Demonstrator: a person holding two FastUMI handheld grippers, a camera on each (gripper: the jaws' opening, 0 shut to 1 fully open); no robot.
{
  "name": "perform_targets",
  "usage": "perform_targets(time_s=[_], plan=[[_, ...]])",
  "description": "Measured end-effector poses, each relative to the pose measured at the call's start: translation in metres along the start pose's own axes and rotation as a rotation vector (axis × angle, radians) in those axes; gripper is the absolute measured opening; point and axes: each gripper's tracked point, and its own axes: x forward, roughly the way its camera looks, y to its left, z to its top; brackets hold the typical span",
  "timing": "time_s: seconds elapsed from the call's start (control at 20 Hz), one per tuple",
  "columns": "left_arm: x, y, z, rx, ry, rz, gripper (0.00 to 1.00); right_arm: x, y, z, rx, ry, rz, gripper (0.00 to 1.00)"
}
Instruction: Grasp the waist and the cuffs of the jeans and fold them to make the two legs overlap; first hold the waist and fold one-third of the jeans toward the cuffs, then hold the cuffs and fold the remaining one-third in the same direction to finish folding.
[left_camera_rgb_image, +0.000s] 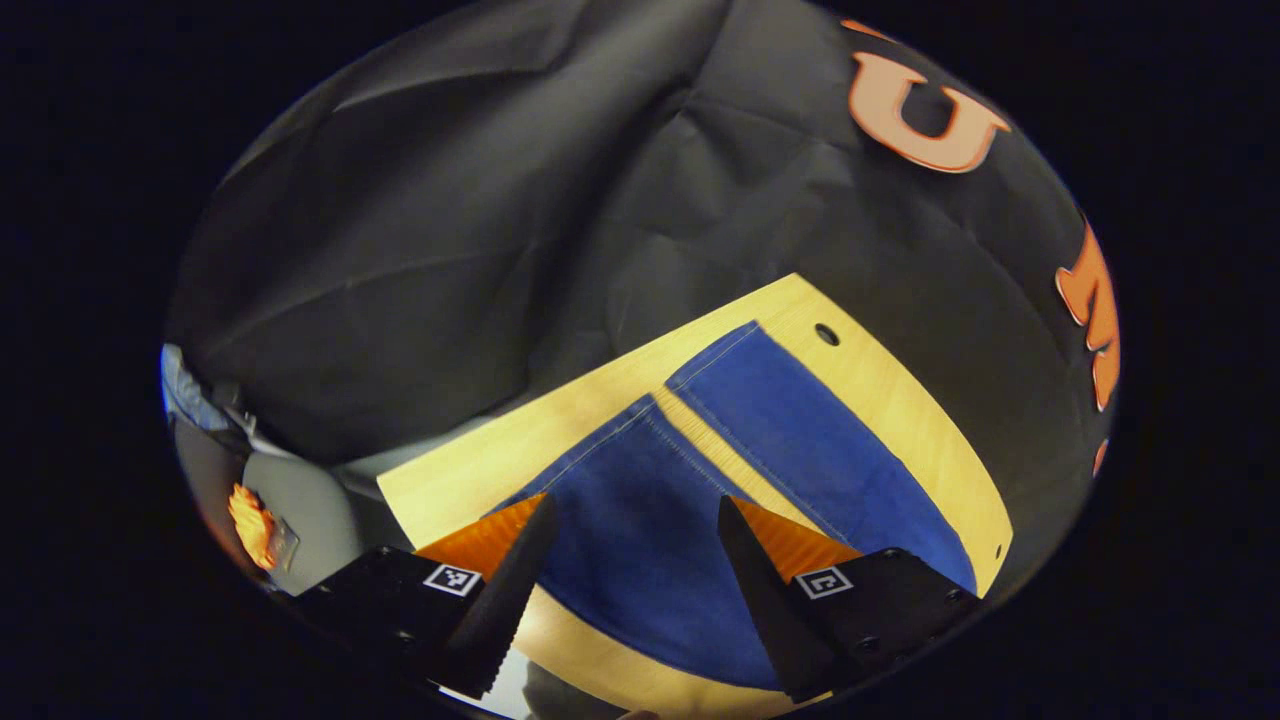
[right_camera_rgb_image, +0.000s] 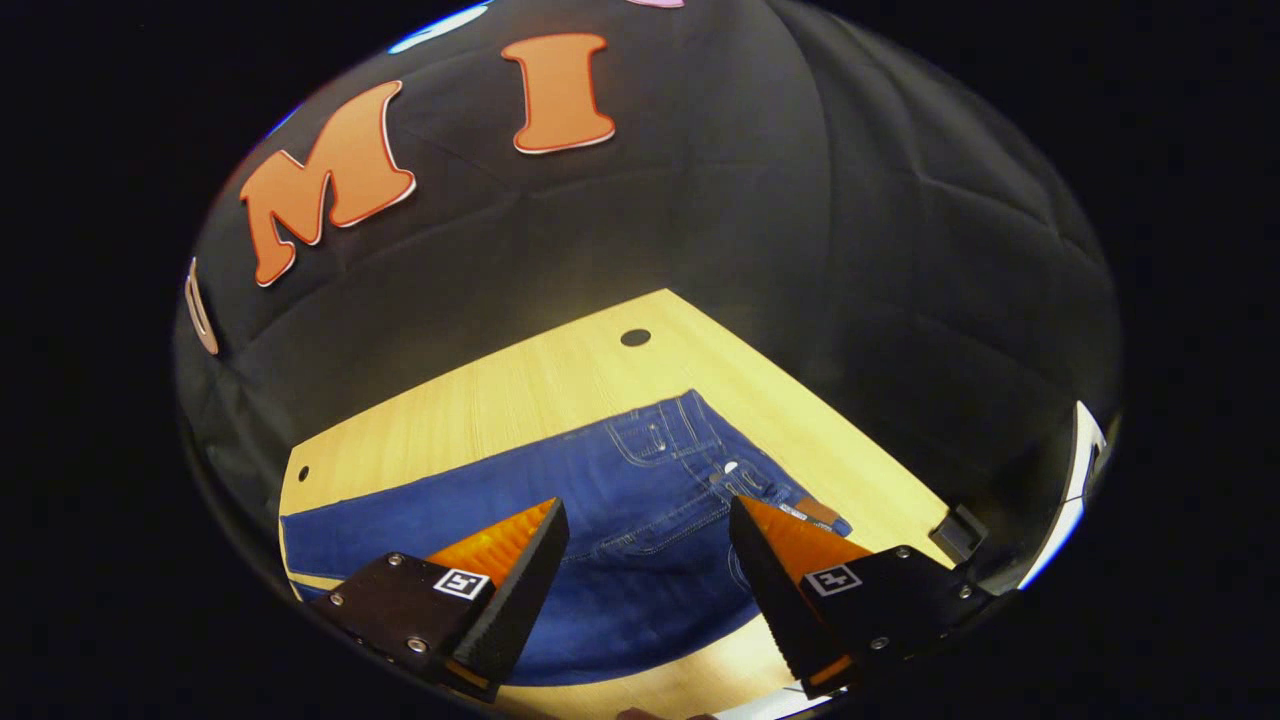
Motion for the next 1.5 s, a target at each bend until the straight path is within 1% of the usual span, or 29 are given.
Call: perform_targets(time_s=[0.1,0.3,0.45,0.65,0.75,0.9,0.95,1.1,1.2,1.3,1.35,1.45,1.5], plan=[[0.008,0.005,-0.007,-0.064,0.044,-0.018,0.99,0.007,-0.005,-0.014,0.008,0.045,-0.006,0.99],[0.019,0.019,-0.015,-0.168,0.111,-0.01,0.98,0.017,-0.009,-0.035,0.053,0.123,0.001,0.99],[0.026,0.032,-0.021,-0.254,0.138,-0.032,0.98,0.023,-0.016,-0.047,0.061,0.172,0.007,0.99],[0.031,0.05,-0.028,-0.351,0.164,-0.033,0.99,0.027,-0.017,-0.061,0.144,0.239,0.038,0.99],[0.036,0.058,-0.026,-0.383,0.153,-0.033,0.98,0.031,-0.026,-0.07,0.174,0.265,0.028,0.99],[0.04,0.061,-0.029,-0.398,0.154,-0.087,0.98,0.036,-0.039,-0.077,0.236,0.287,0.017,0.99],[0.042,0.059,-0.035,-0.401,0.17,-0.107,0.98,0.038,-0.043,-0.079,0.253,0.292,0.016,0.99],[0.051,0.051,-0.03,-0.405,0.141,-0.175,0.96,0.044,-0.06,-0.083,0.256,0.305,-0.009,0.98],[0.056,0.042,-0.024,-0.404,0.126,-0.23,0.96,0.048,-0.066,-0.088,0.288,0.321,-0.007,0.98],[0.062,0.031,-0.015,-0.425,0.107,-0.295,0.95,0.052,-0.069,-0.091,0.342,0.329,0.009,0.98],[0.066,0.023,-0.011,-0.442,0.097,-0.318,0.93,0.053,-0.071,-0.092,0.365,0.336,0.011,0.98],[0.077,0.016,-0.011,-0.459,0.104,-0.325,0.85,0.055,-0.077,-0.095,0.391,0.351,0.009,0.98],[0.08,0.015,-0.007,-0.453,0.106,-0.334,0.72,0.057,-0.077,-0.096,0.396,0.352,0.015,0.98]])
